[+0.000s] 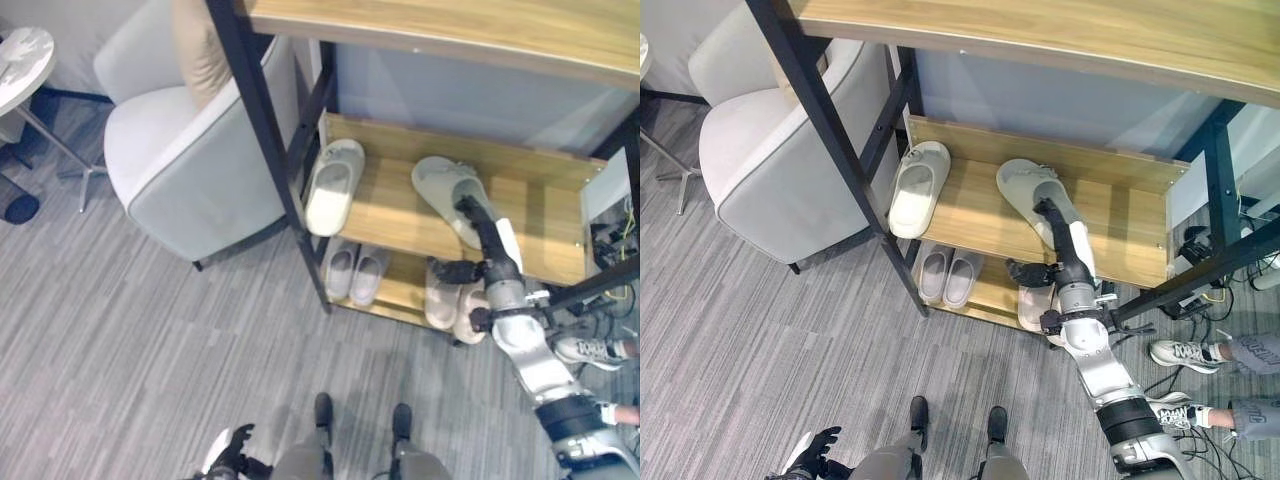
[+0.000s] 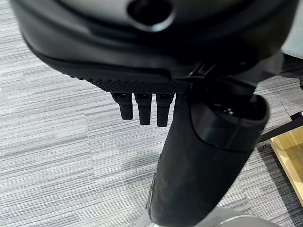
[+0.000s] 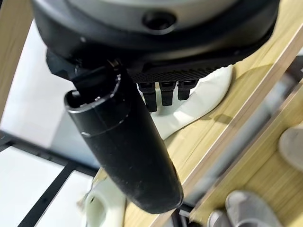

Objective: Arrange the slippers neatly on the shoe rack.

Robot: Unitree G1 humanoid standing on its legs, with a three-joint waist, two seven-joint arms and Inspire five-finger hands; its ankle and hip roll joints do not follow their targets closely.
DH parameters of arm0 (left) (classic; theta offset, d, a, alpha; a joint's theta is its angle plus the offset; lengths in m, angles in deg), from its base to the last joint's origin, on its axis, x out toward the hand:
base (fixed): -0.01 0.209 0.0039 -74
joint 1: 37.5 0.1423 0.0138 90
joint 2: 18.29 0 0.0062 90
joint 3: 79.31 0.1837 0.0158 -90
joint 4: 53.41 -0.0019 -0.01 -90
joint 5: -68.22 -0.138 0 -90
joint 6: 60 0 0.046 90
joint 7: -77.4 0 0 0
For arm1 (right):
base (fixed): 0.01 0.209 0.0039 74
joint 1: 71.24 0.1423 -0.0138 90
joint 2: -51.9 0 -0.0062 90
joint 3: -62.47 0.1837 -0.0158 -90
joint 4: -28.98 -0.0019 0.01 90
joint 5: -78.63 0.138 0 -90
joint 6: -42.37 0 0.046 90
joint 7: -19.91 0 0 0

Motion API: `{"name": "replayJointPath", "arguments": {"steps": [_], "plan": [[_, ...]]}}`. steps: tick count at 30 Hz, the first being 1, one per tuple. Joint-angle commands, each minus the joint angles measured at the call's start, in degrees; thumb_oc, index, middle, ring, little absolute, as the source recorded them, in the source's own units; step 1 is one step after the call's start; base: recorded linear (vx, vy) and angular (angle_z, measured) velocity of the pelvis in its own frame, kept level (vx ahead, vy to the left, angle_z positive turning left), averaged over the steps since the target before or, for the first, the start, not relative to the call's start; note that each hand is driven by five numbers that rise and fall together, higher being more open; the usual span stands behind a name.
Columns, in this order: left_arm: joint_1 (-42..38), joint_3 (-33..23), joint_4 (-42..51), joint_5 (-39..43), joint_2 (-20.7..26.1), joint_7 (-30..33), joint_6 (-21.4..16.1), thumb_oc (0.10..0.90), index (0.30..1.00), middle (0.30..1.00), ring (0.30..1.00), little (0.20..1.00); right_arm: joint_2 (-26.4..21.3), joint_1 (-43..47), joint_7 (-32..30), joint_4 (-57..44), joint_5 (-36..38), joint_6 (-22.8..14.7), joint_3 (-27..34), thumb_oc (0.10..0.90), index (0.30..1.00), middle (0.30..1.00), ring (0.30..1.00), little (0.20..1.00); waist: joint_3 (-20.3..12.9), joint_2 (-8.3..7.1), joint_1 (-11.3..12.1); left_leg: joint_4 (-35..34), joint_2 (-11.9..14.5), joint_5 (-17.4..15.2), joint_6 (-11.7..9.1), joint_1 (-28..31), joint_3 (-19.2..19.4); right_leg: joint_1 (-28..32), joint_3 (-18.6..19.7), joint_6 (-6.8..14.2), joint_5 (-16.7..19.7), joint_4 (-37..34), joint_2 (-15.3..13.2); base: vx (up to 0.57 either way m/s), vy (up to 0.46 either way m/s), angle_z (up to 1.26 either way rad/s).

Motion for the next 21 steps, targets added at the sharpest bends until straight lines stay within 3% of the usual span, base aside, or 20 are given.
{"name": "replayJointPath", "arguments": {"steps": [1, 10, 15, 21], "plan": [[-2.51, 2.03, -4.07, 0.44, 1.5, 2.21, 0.58, 0.8, 0.9, 0.9, 0.9, 0.9, 0.54, 6.02, -0.47, -6.14, 1.16, -5.01, -0.84, 0.8, 0.9, 0.9, 0.9, 0.9, -4.32, -1.68, 2.62, -0.36, -1.43, -7.67, -0.58, 2.52, -1.21, -2.77, 1.31, 1.11, -3.75, 2.07, -1.07, 0.01, -0.002, 0.08], [-2.08, 1.99, -5.24, 0.1, 1.11, 2.46, 0.97, 0.8, 0.9, 0.9, 0.9, 0.9, 1.35, 7.5, -2.4, -7.73, -0.14, -5.76, -0.46, 0.8, 0.9, 0.9, 0.9, 0.9, -4.92, -2.13, 3.2, -0.36, -1.17, -7.75, -0.6, 2.81, -1.73, -2.26, 0.77, 0.93, -4.02, 2.01, -0.88, 0.01, -0.003, 0.04], [-1.62, 1.23, -5.28, -0.75, 0.9, 2.85, 0.64, 0.8, 0.9, 0.9, 0.9, 0.9, -2.56, 4.21, -6.02, -12.3, -10.16, -5.47, 3.94, 0.8, 0.9, 0.9, 0.9, 0.9, -5.19, -2.38, 2.51, -0.36, -0.99, -8.13, -0.54, 3.28, -1.74, -1.82, 0.92, 0.91, -4.53, 2.2, -0.64, 0.01, -0.009, 0.04], [-1.42, 1.37, -4.86, -1.27, 0.64, 2.79, 0.27, 0.8, 0.9, 0.9, 0.9, 0.9, -4.77, -1.09, -8.02, -11.9, -13.56, -4.41, 8.64, 0.8, 0.9, 0.9, 0.9, 0.9, -5.29, -2.51, 1.75, -0.36, -0.86, -8.41, -0.54, 3.64, -1.76, -1.6, 1.11, 0.9, -4.85, 2.37, -0.43, 0.01, -0.015, 0.01]]}}
